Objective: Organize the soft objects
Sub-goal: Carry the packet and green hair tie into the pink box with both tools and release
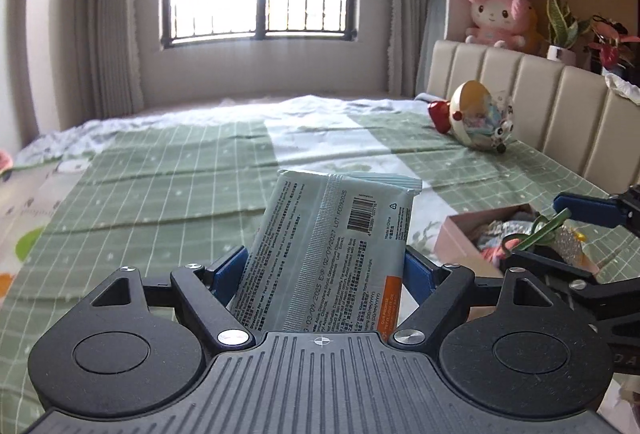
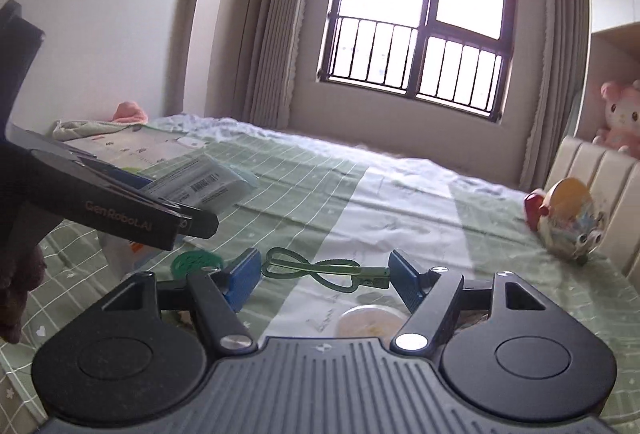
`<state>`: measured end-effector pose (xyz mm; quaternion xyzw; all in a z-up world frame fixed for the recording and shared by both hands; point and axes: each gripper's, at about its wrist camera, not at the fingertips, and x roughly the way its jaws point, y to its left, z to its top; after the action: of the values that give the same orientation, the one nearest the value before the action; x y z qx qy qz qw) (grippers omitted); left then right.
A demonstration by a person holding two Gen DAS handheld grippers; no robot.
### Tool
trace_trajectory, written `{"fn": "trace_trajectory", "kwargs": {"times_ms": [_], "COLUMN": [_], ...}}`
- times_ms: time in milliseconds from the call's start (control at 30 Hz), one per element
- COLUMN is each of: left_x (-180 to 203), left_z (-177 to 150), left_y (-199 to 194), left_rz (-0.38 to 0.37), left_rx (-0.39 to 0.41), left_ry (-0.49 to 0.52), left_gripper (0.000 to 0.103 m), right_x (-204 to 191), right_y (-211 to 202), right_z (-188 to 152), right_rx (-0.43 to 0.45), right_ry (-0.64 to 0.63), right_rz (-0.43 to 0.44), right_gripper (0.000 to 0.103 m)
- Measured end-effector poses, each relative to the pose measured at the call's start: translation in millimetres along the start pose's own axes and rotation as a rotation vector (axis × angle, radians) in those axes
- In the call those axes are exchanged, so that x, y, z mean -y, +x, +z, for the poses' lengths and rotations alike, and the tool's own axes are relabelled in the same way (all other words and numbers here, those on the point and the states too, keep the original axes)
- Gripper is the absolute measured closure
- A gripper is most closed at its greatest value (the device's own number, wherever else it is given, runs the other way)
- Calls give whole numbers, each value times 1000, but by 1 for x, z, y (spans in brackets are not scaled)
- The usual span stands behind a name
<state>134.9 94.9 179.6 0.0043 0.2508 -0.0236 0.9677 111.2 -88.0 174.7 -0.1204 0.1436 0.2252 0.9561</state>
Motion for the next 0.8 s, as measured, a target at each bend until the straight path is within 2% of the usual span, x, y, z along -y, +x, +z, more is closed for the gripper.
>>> {"fn": "trace_trajectory", "kwargs": {"times_ms": [200, 367, 500, 567, 667, 733, 800], "left_x": [69, 127, 165, 183, 212, 231, 244], "left_z": [48, 62, 59, 55, 47, 42, 35], "left_y": [42, 76, 114, 137, 170, 199, 220], "left_rz": [-71, -231, -414, -479, -515, -533, -493], "left_rx": [15, -24, -108, -153, -201, -288, -364], "left_ry": [99, 118, 67, 42, 69, 104, 163], "left_gripper": [17, 17, 17, 17, 17, 16, 17], "right_x": [77, 140, 184, 197, 205, 200, 192], "right_y": [-24, -32, -29, -24, -8, 5, 18], "right_z": [12, -3, -33, -54, -91, -112, -126], "right_rx": [48, 39, -3, -30, -88, -124, -145], "right_ry": [0, 21, 86, 109, 147, 165, 180], "right_rz": [-106, -193, -250, -258, -240, -226, -208], "right_gripper": [32, 32, 32, 32, 32, 32, 32]}}
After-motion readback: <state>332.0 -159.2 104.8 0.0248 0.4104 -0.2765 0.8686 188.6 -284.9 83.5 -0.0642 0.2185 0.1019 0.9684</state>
